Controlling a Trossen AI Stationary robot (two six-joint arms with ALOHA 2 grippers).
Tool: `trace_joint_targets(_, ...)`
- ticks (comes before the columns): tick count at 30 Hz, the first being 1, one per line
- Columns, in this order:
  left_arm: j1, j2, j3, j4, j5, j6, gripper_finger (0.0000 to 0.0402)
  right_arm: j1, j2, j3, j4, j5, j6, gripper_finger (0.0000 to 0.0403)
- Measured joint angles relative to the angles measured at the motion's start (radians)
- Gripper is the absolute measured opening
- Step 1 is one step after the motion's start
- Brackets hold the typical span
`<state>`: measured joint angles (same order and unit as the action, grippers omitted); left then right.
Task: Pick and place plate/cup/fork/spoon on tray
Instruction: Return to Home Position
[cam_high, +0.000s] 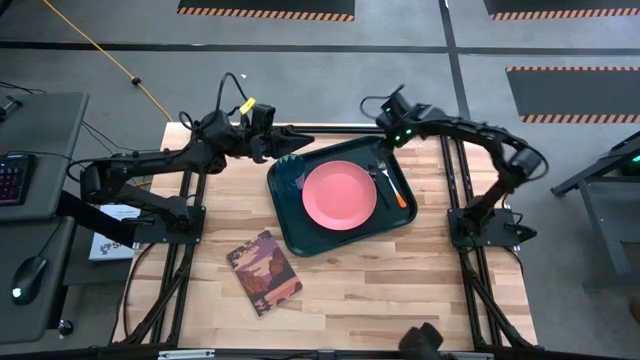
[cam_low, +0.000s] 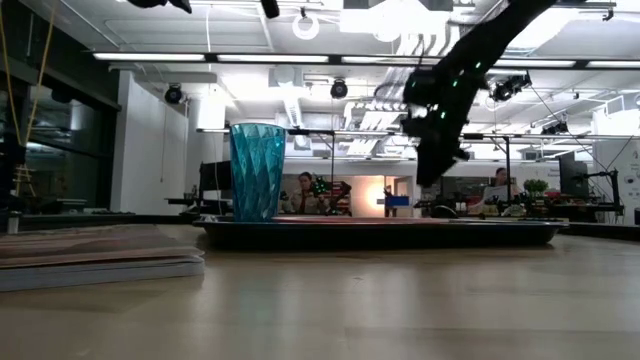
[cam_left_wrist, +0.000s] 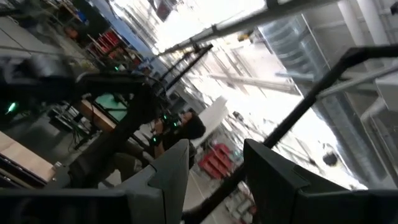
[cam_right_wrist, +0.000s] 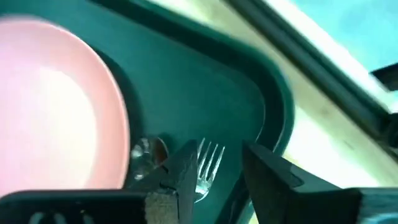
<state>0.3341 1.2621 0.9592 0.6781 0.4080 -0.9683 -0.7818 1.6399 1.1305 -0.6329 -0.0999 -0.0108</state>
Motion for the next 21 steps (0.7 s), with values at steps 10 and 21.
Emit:
trace_joint_targets(10,0.073,-0.003,0.0,-0.109,0.205,0.1,0.013,0.037,-0.23,0.0,0.035,-0.193,0.102,0.0119)
trace_joint_targets(21,-0.051,-0.181,-0.134,-0.432,-0.068,0.377,0.0009,0.249,-0.325,0.0,0.088,-0.219,0.195,0.0017)
